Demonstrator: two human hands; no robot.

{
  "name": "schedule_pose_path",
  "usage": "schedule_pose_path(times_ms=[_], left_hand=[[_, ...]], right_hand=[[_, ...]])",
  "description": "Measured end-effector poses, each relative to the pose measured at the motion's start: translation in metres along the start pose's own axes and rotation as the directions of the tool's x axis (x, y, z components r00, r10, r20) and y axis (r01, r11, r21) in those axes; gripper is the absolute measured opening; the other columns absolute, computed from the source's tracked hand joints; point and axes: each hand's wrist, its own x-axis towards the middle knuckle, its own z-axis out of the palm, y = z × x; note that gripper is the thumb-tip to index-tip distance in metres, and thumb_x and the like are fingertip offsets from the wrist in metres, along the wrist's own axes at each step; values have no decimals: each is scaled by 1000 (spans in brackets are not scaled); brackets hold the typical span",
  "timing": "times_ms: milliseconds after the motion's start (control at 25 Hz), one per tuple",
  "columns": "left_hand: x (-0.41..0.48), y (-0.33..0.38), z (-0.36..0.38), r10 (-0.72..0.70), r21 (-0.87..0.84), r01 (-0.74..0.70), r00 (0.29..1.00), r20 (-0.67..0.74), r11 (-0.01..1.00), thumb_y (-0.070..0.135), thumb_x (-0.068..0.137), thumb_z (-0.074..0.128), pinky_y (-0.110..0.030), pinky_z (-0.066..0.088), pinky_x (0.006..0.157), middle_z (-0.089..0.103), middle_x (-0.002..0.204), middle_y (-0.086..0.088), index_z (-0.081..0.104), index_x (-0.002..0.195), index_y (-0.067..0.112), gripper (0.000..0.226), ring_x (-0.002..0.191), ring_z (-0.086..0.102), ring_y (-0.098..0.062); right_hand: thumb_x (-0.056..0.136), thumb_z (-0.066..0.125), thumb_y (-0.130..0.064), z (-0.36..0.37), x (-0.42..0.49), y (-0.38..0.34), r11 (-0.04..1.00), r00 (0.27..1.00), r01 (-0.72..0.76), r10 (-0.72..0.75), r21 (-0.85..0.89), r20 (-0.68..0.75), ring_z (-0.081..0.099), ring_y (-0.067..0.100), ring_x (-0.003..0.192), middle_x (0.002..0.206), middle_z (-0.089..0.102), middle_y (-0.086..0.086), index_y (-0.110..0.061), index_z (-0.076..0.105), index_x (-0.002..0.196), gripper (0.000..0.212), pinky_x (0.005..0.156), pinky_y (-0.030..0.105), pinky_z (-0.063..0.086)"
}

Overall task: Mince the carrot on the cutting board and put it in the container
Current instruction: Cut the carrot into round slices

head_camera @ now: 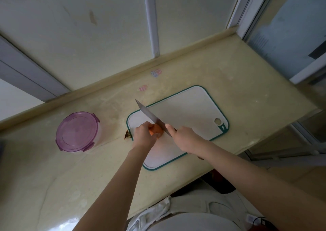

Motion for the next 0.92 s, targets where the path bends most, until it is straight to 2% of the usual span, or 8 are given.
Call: schedule_pose_path(times_ms=[120,280,400,440,480,560,920], left_hand=[[0,-1,-2,10,-8,-10,1000,-4,1000,18,80,72,-21,38,82,63,108,-3,60,115,11,38,92,51,-13],[0,0,-1,-2,-32,1,1000,-9,999,17,79,73,-22,39,83,64,107,-3,61,115,10,39,92,51,-13],[4,-2,-1,-26,-36,26,1000,3,999,19,77,75,-27,44,87,64,107,-5,62,114,11,41,98,55,-18],[4,-2,1,-29,-32,29,1000,0,999,19,77,75,-29,44,88,64,108,-5,62,114,11,41,99,56,-19],[3,-1,2,-33,-32,33,999,-6,999,20,76,75,-29,45,89,64,108,-5,62,114,12,41,100,56,-20],[2,-1,5,-48,-35,47,999,-20,998,21,78,75,-28,44,88,64,109,-4,60,115,12,41,98,56,-19],[-1,3,4,-45,-31,44,999,-23,999,16,82,70,-21,38,81,62,108,-2,57,118,11,38,92,51,-13]], right_hand=[[97,18,-61,0,2,1,1000,1000,3,-3,2,11,43,15,58,68,42,3,-13,41,70,60,48,26,32],[97,18,-59,4,-7,16,999,999,34,-34,7,1,45,16,58,66,46,5,-14,41,63,61,50,28,34],[100,19,-53,1,-15,34,999,999,36,-36,-33,15,54,21,69,83,60,12,-6,60,86,64,65,34,45],[100,19,-54,1,-18,39,999,1000,28,-28,-29,10,53,21,67,79,60,12,-4,59,81,67,65,33,44],[99,19,-55,2,-22,41,1000,1000,17,-17,-21,2,49,19,59,69,54,8,-7,51,67,66,60,31,41],[98,21,-56,2,-26,41,999,1000,6,-7,-33,-21,39,15,50,58,41,3,-11,36,56,63,51,28,32],[97,20,-60,12,8,14,999,999,27,-28,-23,-22,43,14,57,64,44,3,-15,37,61,61,50,26,29]])
